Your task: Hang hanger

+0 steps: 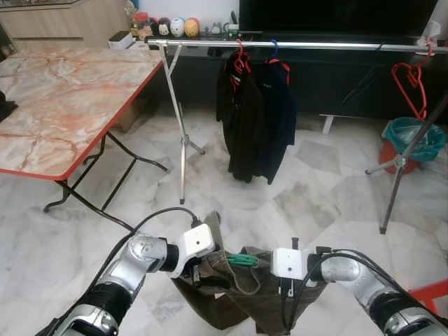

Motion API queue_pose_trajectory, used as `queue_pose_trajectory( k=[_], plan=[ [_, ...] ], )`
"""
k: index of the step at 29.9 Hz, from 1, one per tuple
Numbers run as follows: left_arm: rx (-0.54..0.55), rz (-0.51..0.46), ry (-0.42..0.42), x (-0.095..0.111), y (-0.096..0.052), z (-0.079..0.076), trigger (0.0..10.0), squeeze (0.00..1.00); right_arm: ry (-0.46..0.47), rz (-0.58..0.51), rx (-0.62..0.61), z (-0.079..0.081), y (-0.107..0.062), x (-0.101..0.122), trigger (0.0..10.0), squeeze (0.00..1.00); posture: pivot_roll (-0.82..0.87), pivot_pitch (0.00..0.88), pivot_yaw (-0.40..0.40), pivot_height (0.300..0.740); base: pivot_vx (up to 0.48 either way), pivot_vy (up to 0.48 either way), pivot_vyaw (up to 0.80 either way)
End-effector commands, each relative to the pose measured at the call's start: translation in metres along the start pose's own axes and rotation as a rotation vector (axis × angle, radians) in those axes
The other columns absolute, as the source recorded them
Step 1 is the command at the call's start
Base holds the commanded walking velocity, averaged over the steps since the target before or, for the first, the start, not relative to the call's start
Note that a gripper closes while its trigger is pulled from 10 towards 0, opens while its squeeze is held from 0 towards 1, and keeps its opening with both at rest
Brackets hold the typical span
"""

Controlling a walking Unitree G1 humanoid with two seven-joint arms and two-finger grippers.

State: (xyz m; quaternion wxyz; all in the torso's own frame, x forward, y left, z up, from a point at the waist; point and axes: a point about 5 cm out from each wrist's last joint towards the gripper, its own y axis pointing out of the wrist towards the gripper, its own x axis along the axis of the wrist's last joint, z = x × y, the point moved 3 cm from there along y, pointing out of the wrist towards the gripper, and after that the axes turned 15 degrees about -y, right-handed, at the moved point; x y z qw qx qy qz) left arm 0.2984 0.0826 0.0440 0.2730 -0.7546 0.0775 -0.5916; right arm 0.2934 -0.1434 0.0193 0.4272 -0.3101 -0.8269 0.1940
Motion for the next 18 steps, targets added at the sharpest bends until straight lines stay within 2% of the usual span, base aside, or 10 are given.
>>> queue_pose_trajectory(
  k=[1, 13, 18],
  plan=[
    [0.005, 0.016, 0.013, -0.0005, 0.0006, 0.0015, 10.0, 0.00, -0.032, -0.055, -0.074, -0.0227, 0.0007, 0.0132, 10.0, 0.00, 0.10, 0.016, 0.033, 0.740, 0.000, 0.000, 0.00],
    [0.039, -0.017, 0.012, 0.0077, 0.0092, 0.0037, 10.0, 0.00, -0.038, -0.093, -0.083, -0.0263, 0.0040, 0.0221, 10.0, 0.00, 0.10, 0.014, 0.032, 0.740, 0.000, 0.000, 0.00],
    [0.033, 0.003, 0.011, 0.0048, 0.0092, 0.0034, 10.0, 0.00, -0.038, -0.094, -0.079, -0.0256, 0.0035, 0.0221, 10.0, 0.00, 0.09, 0.016, 0.032, 0.740, 0.000, 0.000, 0.00]
  ],
)
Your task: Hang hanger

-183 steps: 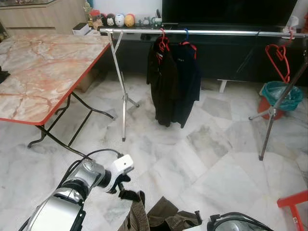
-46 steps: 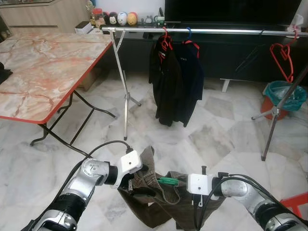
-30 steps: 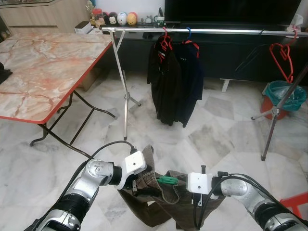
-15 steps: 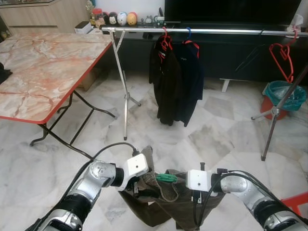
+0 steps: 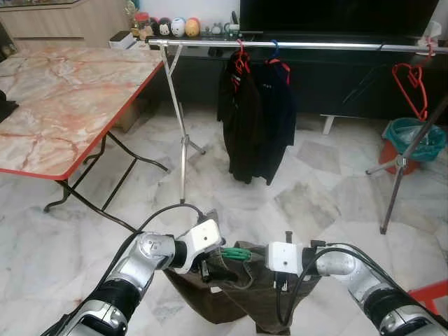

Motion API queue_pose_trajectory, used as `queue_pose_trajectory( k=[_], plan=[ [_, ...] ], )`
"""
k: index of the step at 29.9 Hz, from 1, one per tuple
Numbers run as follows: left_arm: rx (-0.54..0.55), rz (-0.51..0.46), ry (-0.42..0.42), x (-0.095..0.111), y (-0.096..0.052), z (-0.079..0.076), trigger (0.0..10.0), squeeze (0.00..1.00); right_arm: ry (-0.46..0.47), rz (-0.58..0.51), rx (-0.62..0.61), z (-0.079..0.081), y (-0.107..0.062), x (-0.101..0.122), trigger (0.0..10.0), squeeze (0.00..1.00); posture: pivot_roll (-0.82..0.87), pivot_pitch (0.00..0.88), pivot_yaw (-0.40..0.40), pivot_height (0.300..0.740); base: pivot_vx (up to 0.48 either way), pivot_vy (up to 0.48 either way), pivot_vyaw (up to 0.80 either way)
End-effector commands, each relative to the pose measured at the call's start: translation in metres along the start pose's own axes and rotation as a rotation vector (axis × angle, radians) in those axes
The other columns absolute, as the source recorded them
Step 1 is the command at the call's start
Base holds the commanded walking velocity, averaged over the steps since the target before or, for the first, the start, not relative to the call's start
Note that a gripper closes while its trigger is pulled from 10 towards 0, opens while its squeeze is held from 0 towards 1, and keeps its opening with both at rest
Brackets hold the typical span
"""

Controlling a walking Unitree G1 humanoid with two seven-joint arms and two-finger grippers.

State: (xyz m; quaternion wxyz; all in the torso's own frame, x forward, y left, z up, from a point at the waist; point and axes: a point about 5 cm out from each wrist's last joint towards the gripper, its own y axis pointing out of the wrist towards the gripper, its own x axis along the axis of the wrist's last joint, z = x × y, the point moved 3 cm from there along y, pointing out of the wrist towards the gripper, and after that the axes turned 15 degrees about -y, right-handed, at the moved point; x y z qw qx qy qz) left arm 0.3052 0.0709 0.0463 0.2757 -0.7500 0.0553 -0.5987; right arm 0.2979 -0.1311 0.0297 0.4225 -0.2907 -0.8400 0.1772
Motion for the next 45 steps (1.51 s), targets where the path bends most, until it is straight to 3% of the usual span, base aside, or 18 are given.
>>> queue_pose_trajectory(
  k=[1, 16, 17, 18, 19, 45],
  plan=[
    [0.000, 0.045, 0.012, -0.006, -0.002, 0.002, 10.0, 0.00, -0.023, -0.039, -0.060, -0.015, -0.001, 0.009, 10.0, 0.00, 0.09, 0.016, 0.032, 0.740, 0.000, 0.000, 0.00],
    [0.032, 0.087, -0.018, -0.016, -0.004, 0.005, 10.0, 0.00, -0.030, -0.043, -0.065, -0.018, -0.002, 0.011, 10.0, 0.00, 0.09, 0.017, 0.032, 0.740, 0.000, 0.000, 0.00],
    [0.036, 0.079, -0.023, -0.015, -0.004, 0.006, 5.0, 0.00, -0.030, -0.044, -0.064, -0.018, -0.002, 0.011, 10.0, 0.00, 0.09, 0.017, 0.031, 0.740, 0.000, 0.000, 0.00],
    [0.039, 0.072, -0.027, -0.015, -0.004, 0.006, 5.0, 0.00, -0.031, -0.045, -0.064, -0.019, -0.002, 0.011, 10.0, 0.00, 0.09, 0.017, 0.031, 0.740, 0.000, 0.000, 0.00],
    [0.047, 0.056, -0.034, -0.013, -0.004, 0.007, 0.0, 0.00, -0.032, -0.046, -0.063, -0.018, -0.002, 0.012, 10.0, 0.00, 0.09, 0.018, 0.031, 0.740, 0.000, 0.000, 0.00],
    [0.063, -0.013, -0.056, -0.002, -0.003, 0.011, 0.0, 0.00, -0.027, -0.050, -0.062, -0.018, -0.002, 0.012, 10.0, 0.00, 0.09, 0.000, 0.026, 0.740, 0.000, 0.000, 0.00]
  ],
)
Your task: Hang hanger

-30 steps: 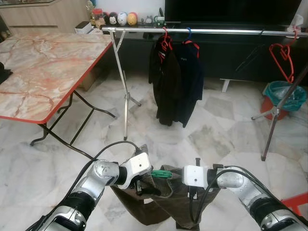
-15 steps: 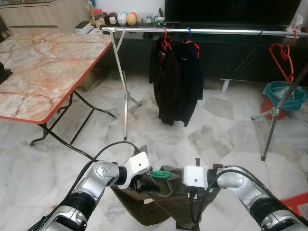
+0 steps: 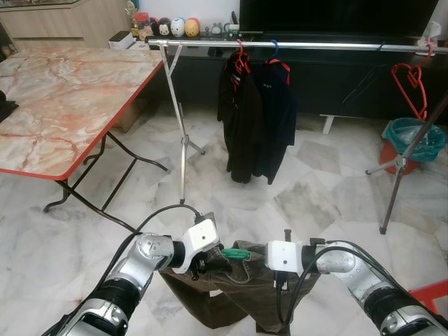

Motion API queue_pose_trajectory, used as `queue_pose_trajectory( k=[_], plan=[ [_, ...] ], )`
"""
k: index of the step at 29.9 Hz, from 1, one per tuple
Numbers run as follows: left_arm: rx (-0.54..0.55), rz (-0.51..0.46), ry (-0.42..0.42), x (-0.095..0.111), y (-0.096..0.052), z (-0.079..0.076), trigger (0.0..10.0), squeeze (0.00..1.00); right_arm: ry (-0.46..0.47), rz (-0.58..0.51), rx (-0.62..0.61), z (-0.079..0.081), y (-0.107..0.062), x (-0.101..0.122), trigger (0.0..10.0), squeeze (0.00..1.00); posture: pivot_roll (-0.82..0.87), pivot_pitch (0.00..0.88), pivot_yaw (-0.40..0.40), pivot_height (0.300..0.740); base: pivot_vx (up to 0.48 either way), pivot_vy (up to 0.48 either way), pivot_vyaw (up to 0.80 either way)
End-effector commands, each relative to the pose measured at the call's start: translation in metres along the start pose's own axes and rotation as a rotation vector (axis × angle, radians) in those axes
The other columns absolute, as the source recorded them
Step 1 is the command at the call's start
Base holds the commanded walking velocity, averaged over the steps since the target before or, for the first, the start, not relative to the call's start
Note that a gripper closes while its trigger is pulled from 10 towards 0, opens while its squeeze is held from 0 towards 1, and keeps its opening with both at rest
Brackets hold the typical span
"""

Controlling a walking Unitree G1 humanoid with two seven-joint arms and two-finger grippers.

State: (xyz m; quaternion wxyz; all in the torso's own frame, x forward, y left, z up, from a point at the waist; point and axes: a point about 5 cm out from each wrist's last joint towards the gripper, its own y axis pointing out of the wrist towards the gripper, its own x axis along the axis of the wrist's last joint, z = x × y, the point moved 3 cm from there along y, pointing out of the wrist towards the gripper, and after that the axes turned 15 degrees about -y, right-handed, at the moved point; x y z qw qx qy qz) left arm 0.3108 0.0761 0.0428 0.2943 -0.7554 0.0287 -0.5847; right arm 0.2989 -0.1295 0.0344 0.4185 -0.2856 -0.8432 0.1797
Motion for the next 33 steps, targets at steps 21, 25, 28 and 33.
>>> queue_pose_trajectory(
  k=[21, 25, 28, 33],
  plan=[
    [-0.048, -0.043, -0.039, 0.005, -0.005, -0.002, 0.0, 0.00, 0.021, -0.048, -0.067, -0.011, 0.001, 0.008, 10.0, 0.00, 0.10, 0.005, 0.025, 0.740, 0.000, 0.000, 0.00],
    [-0.078, -0.049, -0.039, 0.007, -0.004, -0.006, 0.0, 0.00, 0.035, -0.051, -0.057, -0.009, 0.001, 0.007, 10.0, 1.00, 0.10, 0.010, 0.021, 0.740, 0.000, 0.000, 0.00],
    [-0.080, -0.049, -0.040, 0.007, -0.004, -0.006, 0.0, 0.00, 0.038, -0.051, -0.056, -0.009, 0.001, 0.007, 10.0, 1.00, 0.10, 0.011, 0.021, 0.740, 0.000, 0.000, 0.00],
    [-0.084, -0.047, -0.044, 0.006, -0.004, -0.007, 0.0, 0.00, 0.039, -0.051, -0.058, -0.009, 0.001, 0.007, 10.0, 1.00, 0.10, 0.015, 0.020, 0.740, 0.000, 0.000, 0.00]
  ],
)
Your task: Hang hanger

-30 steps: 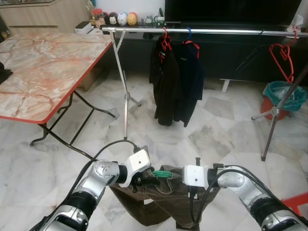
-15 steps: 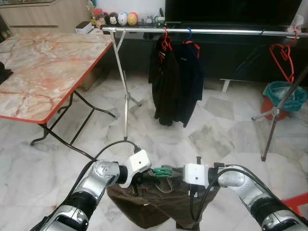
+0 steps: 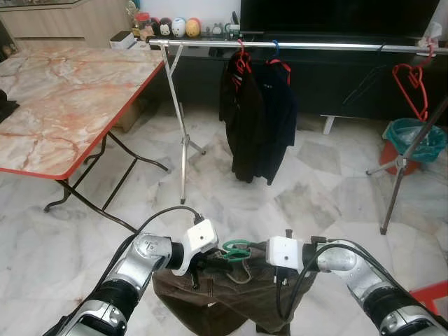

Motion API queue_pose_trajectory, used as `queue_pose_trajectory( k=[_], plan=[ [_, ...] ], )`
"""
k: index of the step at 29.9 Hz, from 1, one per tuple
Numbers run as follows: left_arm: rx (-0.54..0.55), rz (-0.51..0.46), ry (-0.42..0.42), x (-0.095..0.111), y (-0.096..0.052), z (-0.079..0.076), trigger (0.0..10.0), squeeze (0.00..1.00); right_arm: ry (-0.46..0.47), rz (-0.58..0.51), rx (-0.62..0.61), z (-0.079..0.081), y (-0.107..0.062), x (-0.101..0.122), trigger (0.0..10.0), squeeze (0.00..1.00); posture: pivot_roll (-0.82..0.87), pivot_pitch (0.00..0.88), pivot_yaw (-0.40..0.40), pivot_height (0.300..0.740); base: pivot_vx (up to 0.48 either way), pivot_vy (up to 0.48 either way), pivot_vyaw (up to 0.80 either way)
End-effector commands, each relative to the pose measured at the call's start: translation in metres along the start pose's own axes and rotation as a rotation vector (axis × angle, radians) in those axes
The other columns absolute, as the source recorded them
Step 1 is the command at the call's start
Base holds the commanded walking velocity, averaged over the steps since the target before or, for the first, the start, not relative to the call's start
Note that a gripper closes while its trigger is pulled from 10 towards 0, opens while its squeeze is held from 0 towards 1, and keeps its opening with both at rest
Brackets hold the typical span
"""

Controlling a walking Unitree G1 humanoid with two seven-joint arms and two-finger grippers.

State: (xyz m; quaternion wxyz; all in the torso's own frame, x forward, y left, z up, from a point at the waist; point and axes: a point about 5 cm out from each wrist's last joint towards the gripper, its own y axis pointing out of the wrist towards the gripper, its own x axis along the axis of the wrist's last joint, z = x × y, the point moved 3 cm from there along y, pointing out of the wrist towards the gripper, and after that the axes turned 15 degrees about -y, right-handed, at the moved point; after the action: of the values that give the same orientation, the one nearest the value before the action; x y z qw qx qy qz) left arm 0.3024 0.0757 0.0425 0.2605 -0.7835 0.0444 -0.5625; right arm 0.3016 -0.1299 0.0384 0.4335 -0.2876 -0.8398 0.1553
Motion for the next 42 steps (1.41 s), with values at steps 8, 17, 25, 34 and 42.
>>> queue_pose_trajectory(
  k=[8, 17, 25, 34, 42],
  plan=[
    [0.006, -0.038, 0.012, 0.008, -0.003, 0.000, 0.0, 0.00, 0.022, -0.049, 0.002, 0.000, 0.003, 0.007, 10.0, 1.00, 0.10, 0.015, 0.020, 0.740, 0.000, 0.000, 0.00],
    [0.018, -0.050, 0.022, 0.010, -0.002, 0.001, 0.0, 0.00, 0.031, -0.044, 0.043, 0.005, -0.001, 0.004, 10.0, 1.00, 0.09, 0.015, 0.019, 0.740, 0.000, 0.000, 0.00],
    [0.020, -0.061, 0.023, 0.010, -0.001, 0.001, 0.0, 0.00, 0.026, -0.031, 0.034, 0.003, -0.003, 0.003, 10.0, 1.00, 0.09, 0.009, 0.017, 0.740, 0.000, 0.000, 0.00],
    [0.013, -0.063, 0.034, 0.011, 0.001, -0.001, 0.0, 0.00, -0.015, 0.026, -0.081, -0.012, -0.004, -0.002, 10.0, 1.00, 0.09, 0.000, 0.014, 0.740, 0.000, 0.000, 0.00],
    [0.021, -0.058, 0.033, 0.008, 0.001, 0.000, 0.0, 0.00, 0.005, 0.014, -0.149, -0.020, -0.008, -0.001, 10.0, 0.00, 0.08, 0.000, 0.016, 0.740, 0.000, 0.000, 0.00]
  ],
)
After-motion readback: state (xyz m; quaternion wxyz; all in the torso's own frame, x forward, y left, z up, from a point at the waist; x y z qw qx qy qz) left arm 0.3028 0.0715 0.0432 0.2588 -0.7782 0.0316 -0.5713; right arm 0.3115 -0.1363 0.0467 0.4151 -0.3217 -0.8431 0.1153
